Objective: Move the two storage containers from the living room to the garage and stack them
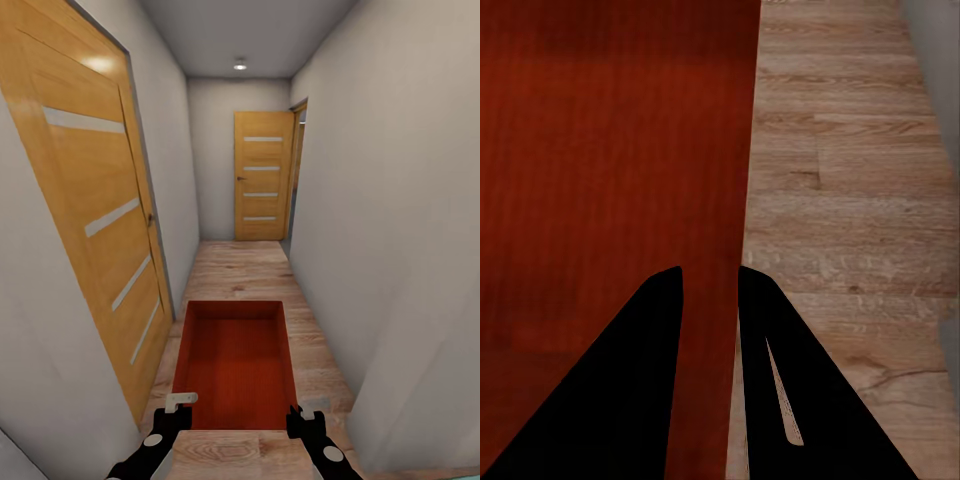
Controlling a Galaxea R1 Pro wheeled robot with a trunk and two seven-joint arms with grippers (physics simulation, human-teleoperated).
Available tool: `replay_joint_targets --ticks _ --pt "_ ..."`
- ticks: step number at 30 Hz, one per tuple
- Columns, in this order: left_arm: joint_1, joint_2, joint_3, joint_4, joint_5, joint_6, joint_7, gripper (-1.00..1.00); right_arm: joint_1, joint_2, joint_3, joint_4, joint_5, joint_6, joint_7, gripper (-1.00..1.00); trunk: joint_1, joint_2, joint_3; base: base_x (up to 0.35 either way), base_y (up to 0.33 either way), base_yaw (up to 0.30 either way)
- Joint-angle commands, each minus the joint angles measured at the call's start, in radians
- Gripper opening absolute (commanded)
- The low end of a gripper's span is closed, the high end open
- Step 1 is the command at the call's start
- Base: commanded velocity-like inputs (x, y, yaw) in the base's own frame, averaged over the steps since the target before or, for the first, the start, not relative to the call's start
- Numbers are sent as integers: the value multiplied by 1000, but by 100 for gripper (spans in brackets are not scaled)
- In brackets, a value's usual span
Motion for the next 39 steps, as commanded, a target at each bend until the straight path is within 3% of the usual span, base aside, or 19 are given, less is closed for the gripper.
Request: replay_joint_targets --ticks 1,39 --pt "-1 35 13 3 1 -4 45 -100 -2 -1 10 -3 -6 -49 16 -100 1 -2 -2 333 -104 0" --pt "-1 36 14 3 0 -4 45 -100 -2 -2 10 -3 -6 -49 16 -100 1 -2 -2 333 -7 0"
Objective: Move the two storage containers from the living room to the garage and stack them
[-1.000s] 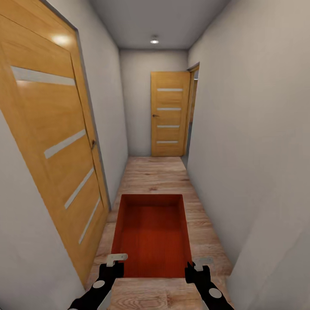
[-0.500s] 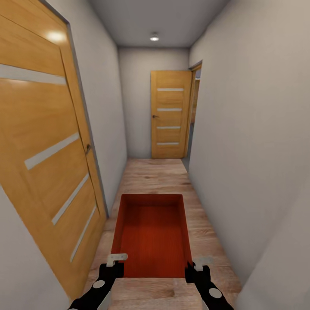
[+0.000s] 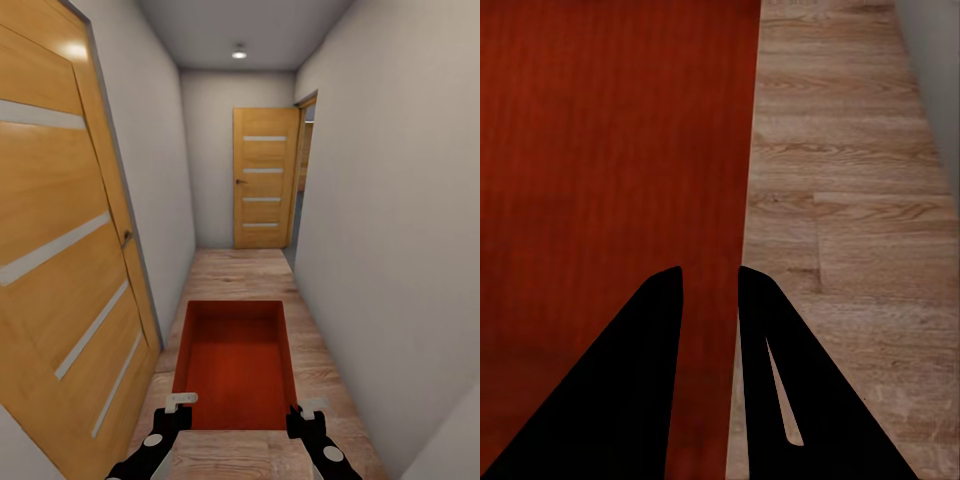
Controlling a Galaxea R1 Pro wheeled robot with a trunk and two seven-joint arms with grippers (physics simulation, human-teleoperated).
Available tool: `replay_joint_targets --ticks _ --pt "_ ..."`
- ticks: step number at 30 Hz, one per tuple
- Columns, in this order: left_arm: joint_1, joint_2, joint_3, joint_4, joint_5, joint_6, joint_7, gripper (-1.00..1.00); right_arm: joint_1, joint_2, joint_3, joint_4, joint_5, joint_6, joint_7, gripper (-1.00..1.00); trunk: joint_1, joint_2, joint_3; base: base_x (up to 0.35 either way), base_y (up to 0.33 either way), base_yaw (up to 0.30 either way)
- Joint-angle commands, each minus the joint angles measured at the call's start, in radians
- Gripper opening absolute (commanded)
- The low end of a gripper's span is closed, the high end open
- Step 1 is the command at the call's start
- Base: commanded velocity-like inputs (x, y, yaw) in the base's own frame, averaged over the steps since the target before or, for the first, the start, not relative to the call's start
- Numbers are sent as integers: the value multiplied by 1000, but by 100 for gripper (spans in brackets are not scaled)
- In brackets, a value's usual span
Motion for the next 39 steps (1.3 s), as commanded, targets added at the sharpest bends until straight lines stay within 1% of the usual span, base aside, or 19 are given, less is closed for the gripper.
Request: replay_joint_targets --ticks 1,8,18,27,39 --pt "-1 36 14 3 0 -4 44 -100 -2 -1 10 -3 -6 -49 16 -100 1 -2 -2 333 0 0" --pt "-1 36 14 3 0 -4 44 -100 -2 -1 10 -3 -6 -49 16 -100 1 -2 -2 333 -2 0" --pt "-1 36 14 3 0 -4 44 -100 -2 -1 11 -3 -5 -49 16 -100 1 -2 -2 333 -94 0" --pt "-1 36 14 3 1 -4 44 -100 -2 -1 11 -3 -6 -49 16 -100 1 -2 -2 333 -14 0" --pt "-1 36 14 3 1 -4 44 -100 -2 -1 10 -2 -6 -49 16 -100 1 -2 -2 295 130 0"
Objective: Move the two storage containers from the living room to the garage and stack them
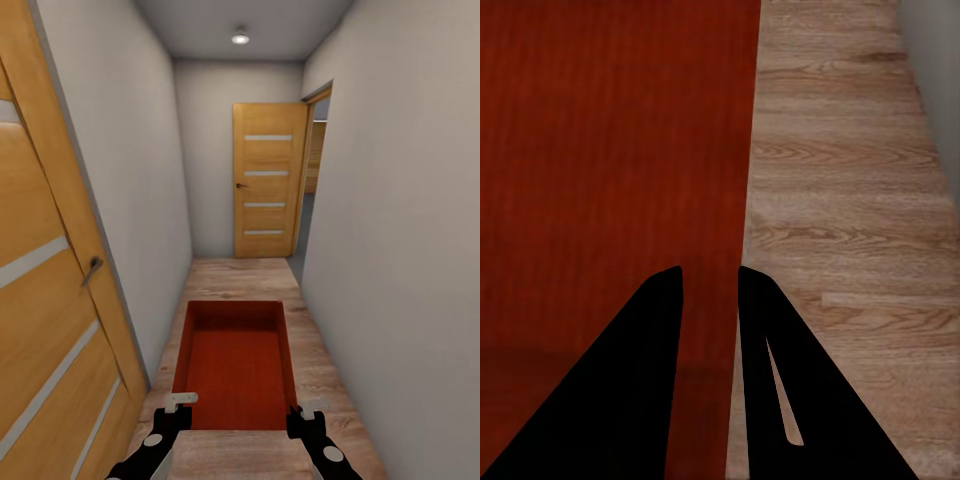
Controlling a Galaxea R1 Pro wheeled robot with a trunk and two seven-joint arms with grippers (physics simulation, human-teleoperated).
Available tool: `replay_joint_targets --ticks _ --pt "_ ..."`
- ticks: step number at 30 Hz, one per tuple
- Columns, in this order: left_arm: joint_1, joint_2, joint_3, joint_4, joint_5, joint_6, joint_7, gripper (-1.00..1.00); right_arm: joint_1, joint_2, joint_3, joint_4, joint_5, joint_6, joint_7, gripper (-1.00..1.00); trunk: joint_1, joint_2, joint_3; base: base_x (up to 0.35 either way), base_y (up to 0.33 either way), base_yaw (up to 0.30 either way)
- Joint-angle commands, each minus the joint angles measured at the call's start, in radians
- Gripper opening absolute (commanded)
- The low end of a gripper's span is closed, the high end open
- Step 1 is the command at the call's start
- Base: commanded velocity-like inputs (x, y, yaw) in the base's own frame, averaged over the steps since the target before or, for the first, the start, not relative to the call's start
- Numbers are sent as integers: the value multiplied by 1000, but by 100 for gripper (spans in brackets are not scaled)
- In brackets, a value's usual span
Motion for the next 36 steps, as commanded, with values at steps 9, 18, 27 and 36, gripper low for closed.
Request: replay_joint_targets --ticks 9,18,27,36 --pt "-1 37 14 3 0 -4 44 -100 -2 -1 10 -4 -6 -48 16 -100 1 -2 -2 332 7 0" --pt "-1 38 14 3 1 -5 44 -100 -2 -1 11 -3 -6 -49 16 -100 1 -2 -2 333 0 0" --pt "-1 38 14 3 1 -5 44 -100 -2 -1 10 -3 -6 -48 16 -100 1 -2 -2 333 0 0" --pt "-1 38 14 3 1 -4 44 -100 -2 -1 10 -4 -6 -49 16 -100 1 -2 -2 333 0 0"
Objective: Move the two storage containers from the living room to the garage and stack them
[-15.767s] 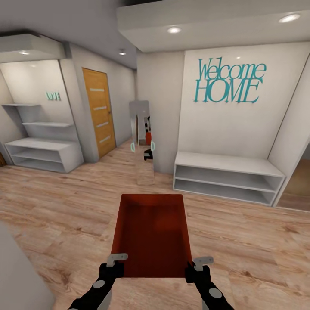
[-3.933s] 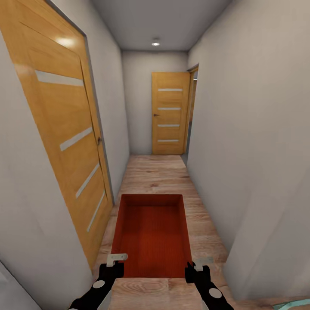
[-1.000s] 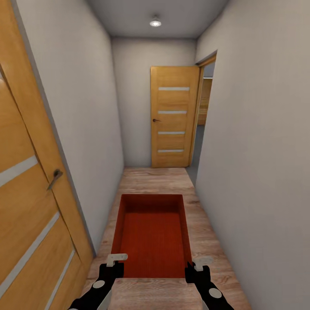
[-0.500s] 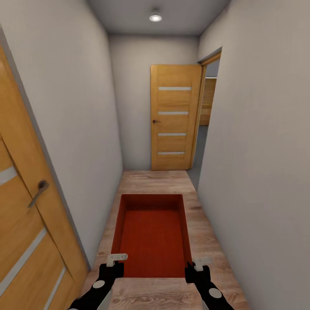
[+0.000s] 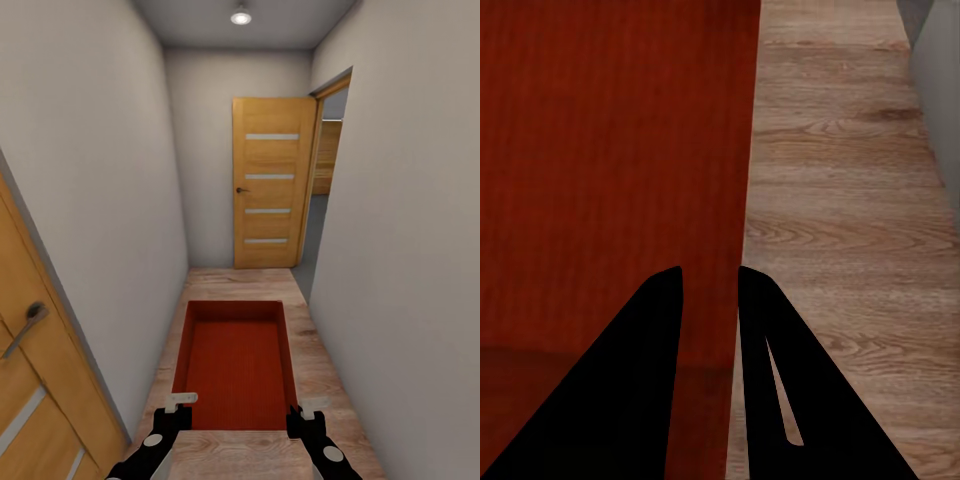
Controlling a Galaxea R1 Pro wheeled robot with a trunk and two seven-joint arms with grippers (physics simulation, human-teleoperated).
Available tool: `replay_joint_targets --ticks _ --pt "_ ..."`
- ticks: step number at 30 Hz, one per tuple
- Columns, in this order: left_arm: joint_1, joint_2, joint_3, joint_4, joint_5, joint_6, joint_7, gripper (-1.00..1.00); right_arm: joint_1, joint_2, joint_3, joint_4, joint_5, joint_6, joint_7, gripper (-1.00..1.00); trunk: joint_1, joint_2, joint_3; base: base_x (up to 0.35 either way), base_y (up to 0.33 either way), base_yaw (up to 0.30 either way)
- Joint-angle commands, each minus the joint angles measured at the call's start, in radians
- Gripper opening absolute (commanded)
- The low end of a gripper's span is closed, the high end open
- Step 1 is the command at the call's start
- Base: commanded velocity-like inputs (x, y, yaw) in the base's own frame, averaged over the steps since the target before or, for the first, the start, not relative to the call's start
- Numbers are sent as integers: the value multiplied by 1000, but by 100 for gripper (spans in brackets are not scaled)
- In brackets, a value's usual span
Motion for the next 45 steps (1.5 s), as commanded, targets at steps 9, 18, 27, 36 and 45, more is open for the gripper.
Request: replay_joint_targets --ticks 9,18,27,36,45 --pt "-1 38 14 3 1 -6 44 -100 -2 0 10 -2 -6 -49 16 -100 1 -2 -2 333 0 0" --pt "-1 38 14 3 1 -6 44 -100 -2 -1 10 -2 -6 -49 16 -100 1 -2 -2 333 0 0" --pt "-1 36 14 3 1 -6 44 -100 -2 -1 11 -2 -6 -49 16 -100 1 -2 -2 333 0 0" --pt "-1 36 14 3 1 -6 44 -100 -2 -1 11 -2 -6 -49 16 -100 1 -2 -2 333 0 0" --pt "-1 36 14 3 1 -6 44 -100 -2 -1 10 -2 -6 -50 16 -100 1 -2 -2 333 0 0"
